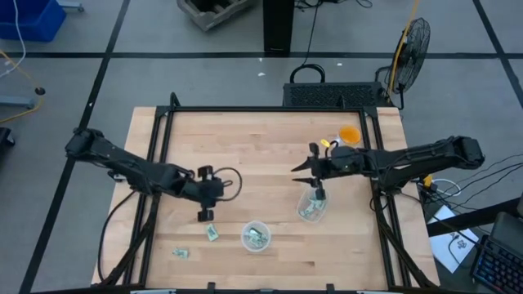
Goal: Pick and place items into bin
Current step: Put the Stevia packet into the left transparent bin, then put the Stevia packet into the right transparent bin
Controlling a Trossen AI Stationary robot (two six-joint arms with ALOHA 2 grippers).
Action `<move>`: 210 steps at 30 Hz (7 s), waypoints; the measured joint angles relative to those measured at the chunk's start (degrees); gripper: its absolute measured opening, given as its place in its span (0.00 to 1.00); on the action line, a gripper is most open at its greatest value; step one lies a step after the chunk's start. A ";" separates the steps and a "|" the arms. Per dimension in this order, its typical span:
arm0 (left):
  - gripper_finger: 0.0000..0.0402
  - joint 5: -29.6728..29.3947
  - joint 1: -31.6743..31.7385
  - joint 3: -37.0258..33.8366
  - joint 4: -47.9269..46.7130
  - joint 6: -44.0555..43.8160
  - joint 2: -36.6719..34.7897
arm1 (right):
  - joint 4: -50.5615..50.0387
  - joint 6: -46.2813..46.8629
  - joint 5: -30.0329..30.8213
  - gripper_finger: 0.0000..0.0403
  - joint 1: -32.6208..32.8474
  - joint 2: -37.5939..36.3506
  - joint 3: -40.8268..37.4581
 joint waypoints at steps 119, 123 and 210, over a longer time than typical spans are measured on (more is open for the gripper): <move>0.17 19.32 -0.86 15.61 21.57 22.45 30.31 | 5.13 -1.07 -0.24 0.33 -2.60 0.04 -3.39; 0.19 19.25 -0.86 15.63 23.06 21.03 31.92 | 5.14 -1.07 -0.24 0.33 -2.59 0.04 -3.39; 0.37 11.64 -39.28 -4.33 10.40 -38.68 19.81 | 3.87 -3.03 -0.26 0.33 -2.58 0.04 -3.45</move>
